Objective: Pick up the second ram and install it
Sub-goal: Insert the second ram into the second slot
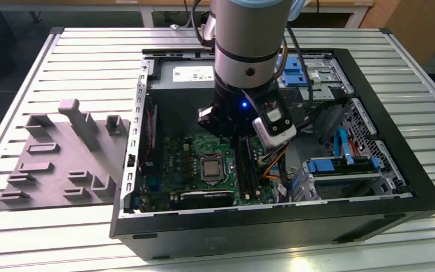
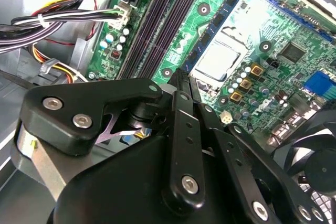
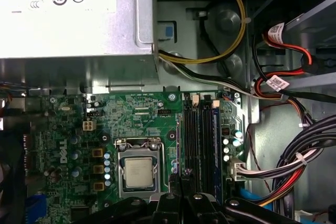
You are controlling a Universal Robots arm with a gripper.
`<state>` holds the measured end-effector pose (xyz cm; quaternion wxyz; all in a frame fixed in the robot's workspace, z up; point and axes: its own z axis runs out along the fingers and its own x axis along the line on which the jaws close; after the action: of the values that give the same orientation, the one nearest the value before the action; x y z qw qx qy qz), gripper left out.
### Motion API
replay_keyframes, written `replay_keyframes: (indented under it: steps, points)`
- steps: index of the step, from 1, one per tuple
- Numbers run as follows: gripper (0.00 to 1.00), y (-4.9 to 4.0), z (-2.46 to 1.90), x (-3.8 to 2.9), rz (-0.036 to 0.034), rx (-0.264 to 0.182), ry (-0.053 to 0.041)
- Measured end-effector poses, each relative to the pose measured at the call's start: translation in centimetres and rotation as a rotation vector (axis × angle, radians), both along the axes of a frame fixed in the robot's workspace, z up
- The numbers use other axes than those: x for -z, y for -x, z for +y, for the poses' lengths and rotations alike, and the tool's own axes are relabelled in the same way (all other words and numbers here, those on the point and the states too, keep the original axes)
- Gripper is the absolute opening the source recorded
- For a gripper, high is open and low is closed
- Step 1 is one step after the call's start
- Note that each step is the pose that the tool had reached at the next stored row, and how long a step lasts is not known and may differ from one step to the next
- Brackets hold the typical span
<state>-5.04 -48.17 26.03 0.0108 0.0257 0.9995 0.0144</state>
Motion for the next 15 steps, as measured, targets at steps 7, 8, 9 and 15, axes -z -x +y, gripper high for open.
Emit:
replay_keyframes:
  steps: [7, 8, 9, 15]
  points:
    - [0.12, -0.03, 0.00, 0.24, 0.0000, -0.003, -0.0001]
    - [0.12, -0.03, 0.00, 0.27, 0.0000, -0.003, 0.0000]
    - [0.12, -0.03, 0.00, 0.31, 0.0000, -0.004, -0.0001]
    - [0.12, -0.03, 0.00, 0.47, -0.0001, -0.005, -0.0001]
